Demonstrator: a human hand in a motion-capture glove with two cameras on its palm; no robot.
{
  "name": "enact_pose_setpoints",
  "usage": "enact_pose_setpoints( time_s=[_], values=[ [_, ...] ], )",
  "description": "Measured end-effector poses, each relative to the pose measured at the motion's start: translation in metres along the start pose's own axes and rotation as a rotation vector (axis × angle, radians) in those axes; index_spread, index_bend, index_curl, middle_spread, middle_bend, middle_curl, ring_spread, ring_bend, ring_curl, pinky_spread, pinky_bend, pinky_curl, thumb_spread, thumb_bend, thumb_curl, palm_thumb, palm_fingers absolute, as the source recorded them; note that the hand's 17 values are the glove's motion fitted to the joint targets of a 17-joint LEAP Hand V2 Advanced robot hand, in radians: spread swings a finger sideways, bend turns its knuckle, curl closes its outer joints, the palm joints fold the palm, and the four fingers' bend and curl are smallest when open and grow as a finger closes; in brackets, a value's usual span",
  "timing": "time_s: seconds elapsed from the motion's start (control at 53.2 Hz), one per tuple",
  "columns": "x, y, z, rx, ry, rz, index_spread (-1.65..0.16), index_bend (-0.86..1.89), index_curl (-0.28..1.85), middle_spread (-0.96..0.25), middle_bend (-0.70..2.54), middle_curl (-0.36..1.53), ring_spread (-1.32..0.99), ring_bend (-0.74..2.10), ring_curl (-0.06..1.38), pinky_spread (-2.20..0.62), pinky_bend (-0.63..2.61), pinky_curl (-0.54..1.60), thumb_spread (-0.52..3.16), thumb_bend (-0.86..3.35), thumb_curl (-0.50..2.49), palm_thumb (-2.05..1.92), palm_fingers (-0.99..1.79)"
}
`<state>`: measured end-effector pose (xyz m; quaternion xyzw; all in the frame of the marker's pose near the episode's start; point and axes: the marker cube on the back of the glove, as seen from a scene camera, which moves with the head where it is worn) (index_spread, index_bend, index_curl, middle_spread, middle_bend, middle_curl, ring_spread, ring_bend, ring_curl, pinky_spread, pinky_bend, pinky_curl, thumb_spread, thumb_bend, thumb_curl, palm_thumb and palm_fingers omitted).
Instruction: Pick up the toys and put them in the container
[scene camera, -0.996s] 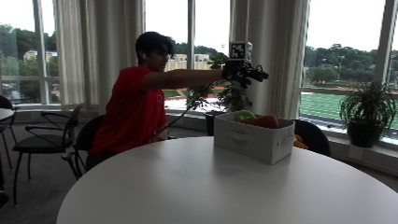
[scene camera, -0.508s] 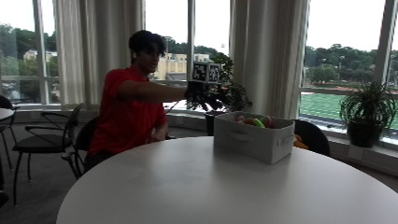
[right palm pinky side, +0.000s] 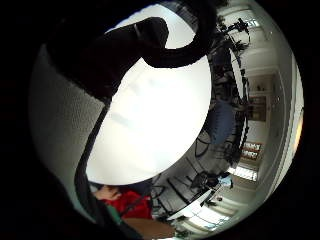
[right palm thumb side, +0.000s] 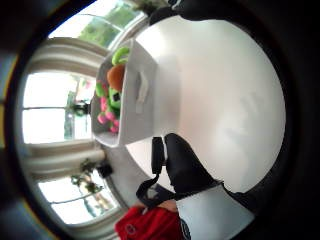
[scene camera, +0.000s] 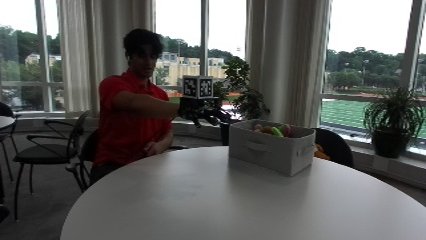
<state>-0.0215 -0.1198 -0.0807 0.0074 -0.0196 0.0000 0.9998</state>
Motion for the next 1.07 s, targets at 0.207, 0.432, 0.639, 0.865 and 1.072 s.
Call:
enact_pose_setpoints(
  time_s=[0.207, 0.432, 0.639, 0.865, 1.072],
  values=[
    [0.015, 0.023, 0.008, -0.017, -0.031, -0.065, -0.42, 0.17, 0.26, -0.10, 0.17, 0.34, -0.02, 0.38, 0.31, 0.09, 1.10, 0.30, 1.18, -0.02, 0.37, 0.06, -0.05],
    [0.035, 0.046, 0.012, -0.001, -0.089, -0.022, -0.42, 0.17, 0.28, -0.10, 0.17, 0.33, -0.02, 0.38, 0.31, 0.09, 1.09, 0.30, 1.18, -0.02, 0.36, 0.06, -0.05],
    [0.060, 0.052, 0.024, -0.017, -0.139, -0.007, -0.43, 0.17, 0.29, -0.10, 0.17, 0.32, -0.02, 0.37, 0.31, 0.10, 1.07, 0.30, 1.18, -0.02, 0.36, 0.06, -0.04],
    [0.079, 0.059, 0.030, -0.039, -0.164, 0.008, -0.43, 0.17, 0.30, -0.10, 0.17, 0.31, -0.02, 0.37, 0.31, 0.10, 1.07, 0.31, 1.18, -0.02, 0.35, 0.06, -0.04],
    [0.087, 0.058, 0.021, 0.000, -0.145, 0.016, -0.44, 0.18, 0.31, -0.10, 0.16, 0.31, -0.03, 0.36, 0.31, 0.10, 1.05, 0.31, 1.19, -0.02, 0.35, 0.07, -0.04]
  ],
)
